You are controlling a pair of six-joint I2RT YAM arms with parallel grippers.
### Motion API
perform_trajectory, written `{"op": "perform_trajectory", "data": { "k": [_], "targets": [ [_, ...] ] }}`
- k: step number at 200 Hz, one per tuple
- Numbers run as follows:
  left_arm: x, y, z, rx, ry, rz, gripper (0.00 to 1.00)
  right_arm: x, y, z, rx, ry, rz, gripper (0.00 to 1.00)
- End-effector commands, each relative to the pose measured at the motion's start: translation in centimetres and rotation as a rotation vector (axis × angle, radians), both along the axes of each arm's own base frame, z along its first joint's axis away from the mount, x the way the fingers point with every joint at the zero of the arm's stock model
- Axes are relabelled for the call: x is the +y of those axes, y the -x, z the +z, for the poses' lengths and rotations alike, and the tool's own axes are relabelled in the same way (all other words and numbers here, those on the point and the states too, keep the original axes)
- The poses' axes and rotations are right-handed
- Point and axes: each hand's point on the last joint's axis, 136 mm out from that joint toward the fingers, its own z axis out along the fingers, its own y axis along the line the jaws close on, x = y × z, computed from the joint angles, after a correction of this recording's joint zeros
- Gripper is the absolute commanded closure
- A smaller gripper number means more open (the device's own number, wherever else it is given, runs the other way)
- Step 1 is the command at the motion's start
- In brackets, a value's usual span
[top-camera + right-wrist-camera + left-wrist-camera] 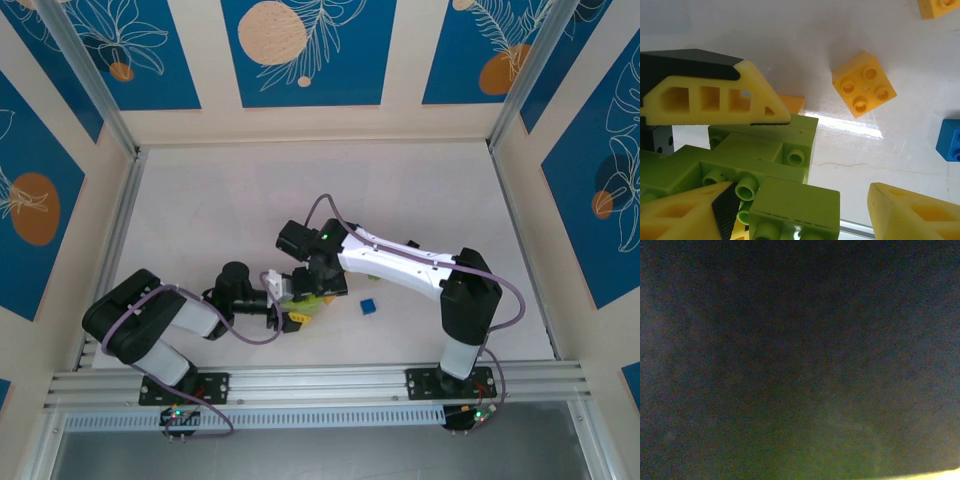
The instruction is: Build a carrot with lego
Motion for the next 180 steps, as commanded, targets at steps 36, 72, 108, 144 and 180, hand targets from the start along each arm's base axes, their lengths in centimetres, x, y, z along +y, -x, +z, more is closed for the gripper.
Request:
{"op": "perform_trajectory", "data": {
  "k": [36,72,108,144,180],
  "targets": [
    [-0.2,0.0,0.2,0.009,0.010,-0.017,0.27,-0.5,1.4,-1.6,0.056,0.070,0.024,0.30],
    [-0.2,0.0,0.2,0.009,0.009,-0.014,0.28,-1.2,1.9,-2.5,0.076,0.090,0.012,0.30],
    [-0.2,-0.1,0.1,0.011,0.006,-0.012,0.28,-1.9,2.2,-3.1,0.084,0.112,0.001,0.30],
    [-0.3,-0.3,-0.1,0.019,-0.002,-0.010,0.30,-0.5,1.5,-1.2,0.032,0.029,0.031,0.29],
    [-0.3,-0.4,-0.1,0.017,-0.003,-0.004,0.30,0.5,0.3,2.2,-0.053,-0.045,0.066,0.26]
  ]
}}
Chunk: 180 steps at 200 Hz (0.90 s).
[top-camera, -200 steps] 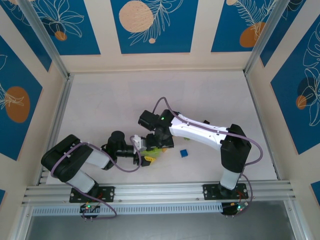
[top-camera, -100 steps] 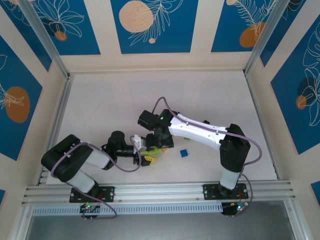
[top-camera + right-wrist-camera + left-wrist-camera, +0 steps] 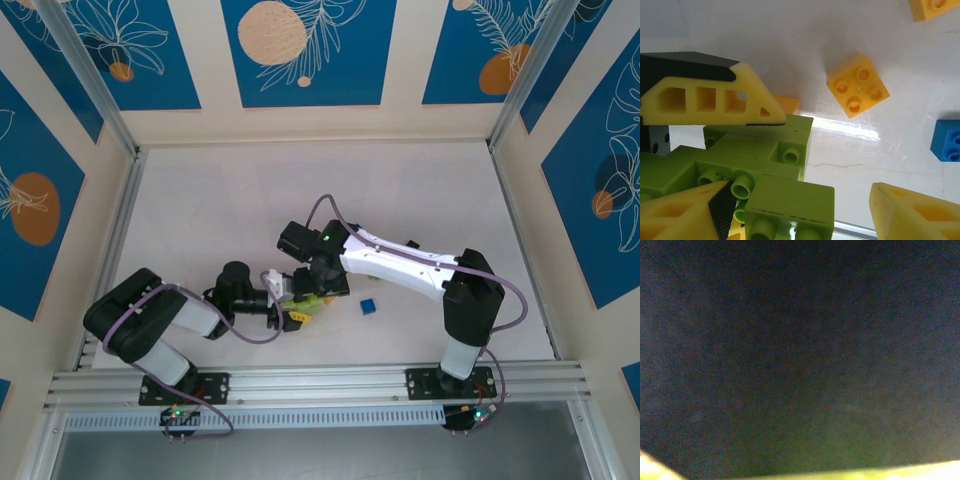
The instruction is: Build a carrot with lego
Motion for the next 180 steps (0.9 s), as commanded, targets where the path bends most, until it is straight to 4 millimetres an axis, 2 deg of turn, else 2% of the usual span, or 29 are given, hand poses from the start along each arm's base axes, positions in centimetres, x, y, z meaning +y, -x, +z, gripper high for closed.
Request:
{"op": "perform_trajectory", "data": {
  "k": [1,61,97,114,128,156,180],
  "targets": [
    [-0.2,-0.3,-0.1,0.012,-0.002,-0.004,0.29,0.9,0.5,2.2,-0.032,-0.051,0.065,0.26],
    [-0.2,-0.5,-0.1,0.016,-0.002,0.003,0.28,1.3,-0.3,6.5,-0.125,-0.140,0.102,0.25],
    [-0.2,-0.6,-0.5,0.037,-0.011,0.011,0.33,0.2,-0.7,8.4,-0.178,-0.147,0.098,0.25],
    [0.0,-0.6,-0.5,0.039,-0.004,0.018,0.35,-0.4,-0.8,8.7,-0.187,-0.141,0.090,0.25],
    [0.1,-0.6,-0.4,0.041,0.000,0.024,0.41,-0.9,-0.9,8.4,-0.183,-0.131,0.079,0.25],
    [0.3,-0.6,-0.3,0.047,0.007,0.034,0.44,-1.0,-0.8,7.9,-0.171,-0.126,0.080,0.25],
    [0.7,-0.7,0.0,0.042,0.019,0.054,0.50,-1.1,-0.7,7.7,-0.167,-0.119,0.080,0.26]
  ]
}}
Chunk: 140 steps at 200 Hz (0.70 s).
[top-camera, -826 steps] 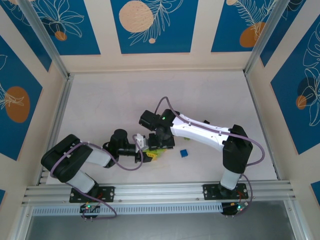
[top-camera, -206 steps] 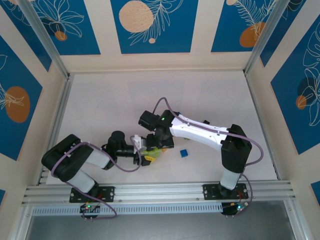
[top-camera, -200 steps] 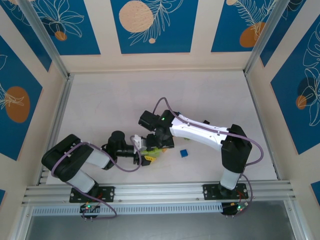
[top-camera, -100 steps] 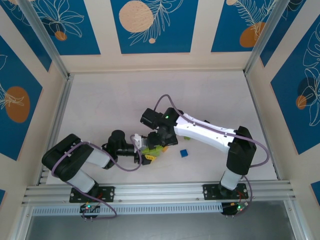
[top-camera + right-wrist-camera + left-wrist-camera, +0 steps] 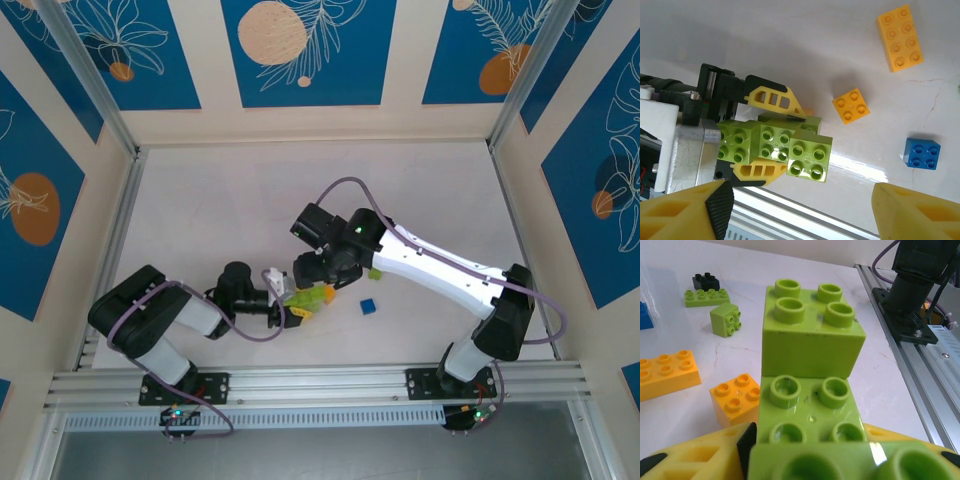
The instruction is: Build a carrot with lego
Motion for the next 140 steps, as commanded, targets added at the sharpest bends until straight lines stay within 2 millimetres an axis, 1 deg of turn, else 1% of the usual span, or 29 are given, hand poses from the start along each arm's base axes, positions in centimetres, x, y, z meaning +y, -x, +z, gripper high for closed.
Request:
{"op": "perform_trajectory", "data": {
  "k": [1,27,57,84,89,94,104,119,140],
  "targets": [
    [0.4,-0.2,0.7,-0.019,0.030,0.017,0.50,-0.4,0.1,-0.2,0.005,0.011,0.011,0.25],
    [0.6,-0.2,0.9,-0.023,0.035,0.020,0.56,-0.6,0.2,-0.4,0.006,0.018,0.012,0.26],
    [0.7,-0.1,1.4,-0.030,0.046,0.015,0.67,-0.9,0.4,-0.9,0.015,0.021,0.005,0.26],
    [0.6,-0.2,2.1,-0.017,0.071,0.004,0.69,-1.6,0.5,-1.0,0.004,0.030,-0.001,0.27],
    [0.7,-0.3,2.3,-0.015,0.076,0.009,0.69,-1.7,0.4,-0.8,-0.003,0.028,-0.001,0.27],
    [0.7,-0.4,2.5,-0.010,0.082,0.013,0.72,-1.9,0.3,-0.5,-0.012,0.028,-0.003,0.27],
    [0.7,-0.7,2.9,0.004,0.098,0.022,0.73,-2.4,0.1,0.0,-0.032,0.027,-0.004,0.27],
    [0.9,-1.4,3.3,0.029,0.120,0.054,0.76,-3.3,-0.5,1.4,-0.083,0.009,-0.011,0.27],
    [1.2,-2.7,3.4,0.080,0.151,0.108,0.77,-4.6,-1.7,4.2,-0.176,-0.039,-0.021,0.27]
  ]
}}
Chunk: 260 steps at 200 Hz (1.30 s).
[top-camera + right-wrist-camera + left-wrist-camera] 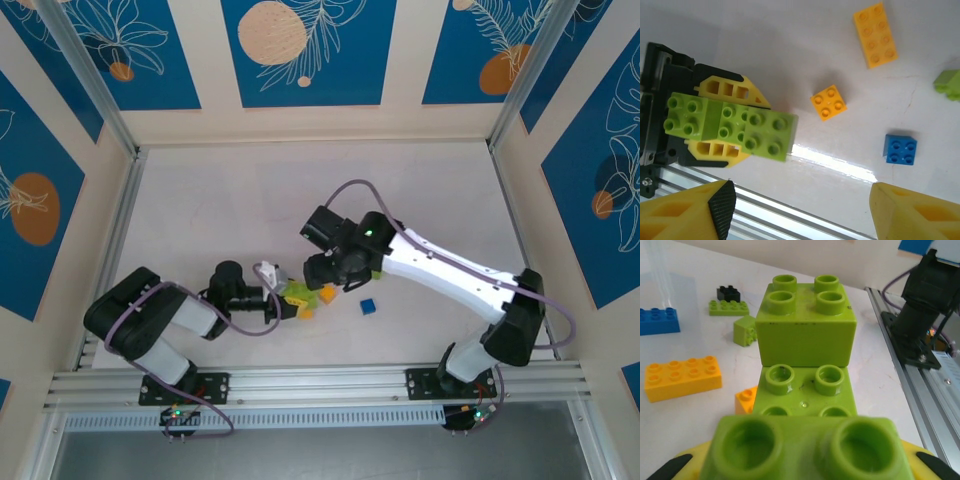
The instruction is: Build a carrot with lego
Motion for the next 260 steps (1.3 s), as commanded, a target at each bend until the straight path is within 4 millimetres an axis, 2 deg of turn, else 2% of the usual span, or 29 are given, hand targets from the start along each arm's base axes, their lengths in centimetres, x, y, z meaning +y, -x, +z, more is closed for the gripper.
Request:
{"op": "perform_trajectory", "data": {
  "k": [1,31,53,69,94,107,123,151,172,208,242,260],
  "targets": [
    [0.2,-1.2,1.6,0.026,0.081,0.033,0.77,-2.0,-1.2,3.9,-0.131,-0.053,-0.001,0.27],
    [0.3,-3.1,1.5,0.138,0.086,0.081,0.77,-4.7,-2.6,8.2,-0.282,-0.091,-0.014,0.27],
    [1.6,-4.5,2.6,0.205,0.106,0.132,0.77,-6.3,-3.0,9.8,-0.340,-0.114,-0.021,0.27],
    [2.5,-5.9,3.3,0.223,0.088,0.216,0.74,-6.8,-2.8,9.6,-0.346,-0.138,-0.024,0.27],
    [2.2,-7.9,5.2,0.290,0.069,0.220,0.73,-7.0,-2.0,8.4,-0.323,-0.180,-0.019,0.27],
    [2.5,-9.4,6.2,0.355,0.080,0.229,0.70,-7.2,-1.5,7.8,-0.315,-0.196,-0.025,0.27],
    [3.3,-11.8,6.4,0.452,0.071,0.267,0.69,-7.5,-1.0,7.4,-0.310,-0.211,-0.029,0.27],
    [5.2,-15.6,5.0,0.668,0.024,0.352,0.68,-8.4,-0.4,7.3,-0.320,-0.226,-0.045,0.28],
    [6.2,-17.0,4.2,0.765,-0.014,0.394,0.68,-8.7,-0.1,7.3,-0.322,-0.231,-0.047,0.28],
    [7.4,-17.6,3.1,0.842,-0.079,0.436,0.61,-9.0,0.0,7.2,-0.321,-0.231,-0.050,0.29],
    [7.7,-18.0,1.0,0.901,-0.154,0.446,0.58,-8.6,-0.2,6.7,-0.305,-0.235,-0.048,0.29],
    [8.2,-18.3,-0.8,0.920,-0.213,0.475,0.55,-8.5,-0.2,6.3,-0.296,-0.232,-0.050,0.29]
  ]
}}
